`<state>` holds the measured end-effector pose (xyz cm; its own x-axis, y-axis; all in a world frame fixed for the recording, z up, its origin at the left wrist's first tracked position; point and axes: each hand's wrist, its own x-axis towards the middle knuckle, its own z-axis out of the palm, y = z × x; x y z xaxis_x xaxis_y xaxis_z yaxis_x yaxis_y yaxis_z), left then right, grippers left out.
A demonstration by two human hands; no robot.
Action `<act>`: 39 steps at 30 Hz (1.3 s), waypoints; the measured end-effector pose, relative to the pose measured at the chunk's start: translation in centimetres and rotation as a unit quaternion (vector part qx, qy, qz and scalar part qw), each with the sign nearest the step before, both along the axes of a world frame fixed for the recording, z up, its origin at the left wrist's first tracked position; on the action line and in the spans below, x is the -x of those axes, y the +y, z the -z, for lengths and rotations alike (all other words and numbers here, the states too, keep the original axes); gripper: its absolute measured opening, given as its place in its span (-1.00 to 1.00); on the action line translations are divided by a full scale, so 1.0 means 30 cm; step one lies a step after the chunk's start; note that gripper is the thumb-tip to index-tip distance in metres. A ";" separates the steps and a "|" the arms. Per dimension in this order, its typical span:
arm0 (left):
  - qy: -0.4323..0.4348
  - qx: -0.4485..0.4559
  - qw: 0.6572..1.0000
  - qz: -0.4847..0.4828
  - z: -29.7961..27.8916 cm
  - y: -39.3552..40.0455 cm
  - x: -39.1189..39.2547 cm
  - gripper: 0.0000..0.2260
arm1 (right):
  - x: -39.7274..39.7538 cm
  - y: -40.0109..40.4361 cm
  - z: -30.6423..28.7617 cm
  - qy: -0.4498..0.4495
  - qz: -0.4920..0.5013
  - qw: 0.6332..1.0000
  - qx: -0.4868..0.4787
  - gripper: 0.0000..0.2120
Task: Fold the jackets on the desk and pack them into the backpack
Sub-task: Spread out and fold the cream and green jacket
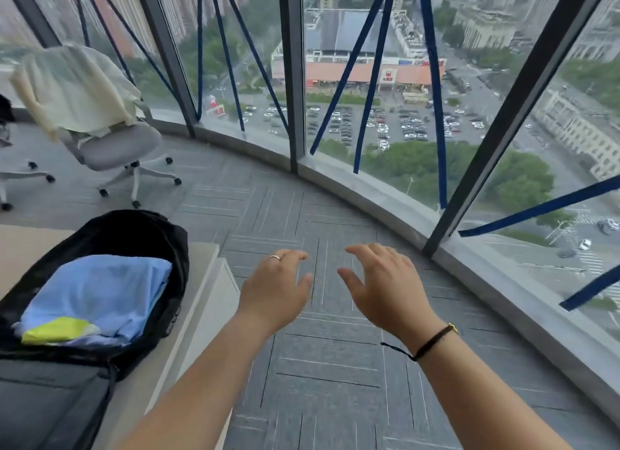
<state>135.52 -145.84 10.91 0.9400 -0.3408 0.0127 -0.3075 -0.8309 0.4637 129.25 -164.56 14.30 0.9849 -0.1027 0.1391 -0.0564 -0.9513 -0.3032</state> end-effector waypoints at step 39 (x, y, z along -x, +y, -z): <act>-0.046 0.061 0.944 -0.321 -0.047 0.186 -2.397 -0.63 | -2.794 0.240 -0.052 -0.001 -0.307 0.951 0.020 -0.64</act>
